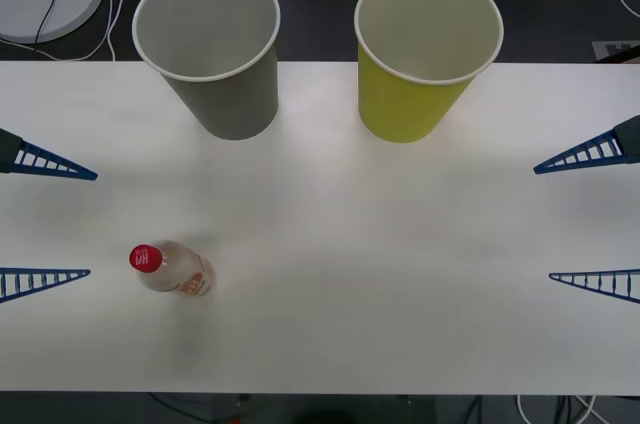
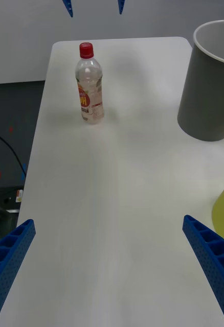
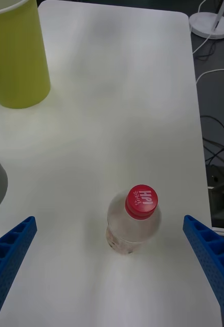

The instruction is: Put the can into the green bin and the plastic bottle into the gray bin

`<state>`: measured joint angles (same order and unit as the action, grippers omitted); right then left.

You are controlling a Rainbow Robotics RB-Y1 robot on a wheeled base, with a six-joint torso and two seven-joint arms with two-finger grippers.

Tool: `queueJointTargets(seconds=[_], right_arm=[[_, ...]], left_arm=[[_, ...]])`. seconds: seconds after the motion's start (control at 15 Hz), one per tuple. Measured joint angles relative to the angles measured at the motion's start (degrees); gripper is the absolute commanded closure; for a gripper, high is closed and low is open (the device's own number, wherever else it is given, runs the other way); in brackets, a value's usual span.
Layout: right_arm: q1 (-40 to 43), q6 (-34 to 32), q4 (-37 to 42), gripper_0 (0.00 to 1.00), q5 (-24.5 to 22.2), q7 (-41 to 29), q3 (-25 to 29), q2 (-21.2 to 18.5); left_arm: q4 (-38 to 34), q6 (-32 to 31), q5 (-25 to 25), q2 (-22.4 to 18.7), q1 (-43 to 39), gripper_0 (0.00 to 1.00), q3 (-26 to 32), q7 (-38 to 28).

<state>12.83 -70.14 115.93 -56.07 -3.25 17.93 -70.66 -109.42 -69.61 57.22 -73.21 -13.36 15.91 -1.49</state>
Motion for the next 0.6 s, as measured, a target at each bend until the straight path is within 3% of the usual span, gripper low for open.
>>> queueJointTargets(seconds=[0.4, 0.6], right_arm=[[0.0, 0.0, 0.0, 0.0, 0.0, 0.0, 0.0, 0.0], [0.0, 0.0, 0.0, 0.0, 0.0, 0.0, 0.0, 0.0]], left_arm=[[0.1, 0.0, -0.63, 0.86, -0.62, 0.0, -0.46, 0.0], [1.93, 0.06, -4.12, 0.7, -1.39, 0.0, -0.51, 0.87]])
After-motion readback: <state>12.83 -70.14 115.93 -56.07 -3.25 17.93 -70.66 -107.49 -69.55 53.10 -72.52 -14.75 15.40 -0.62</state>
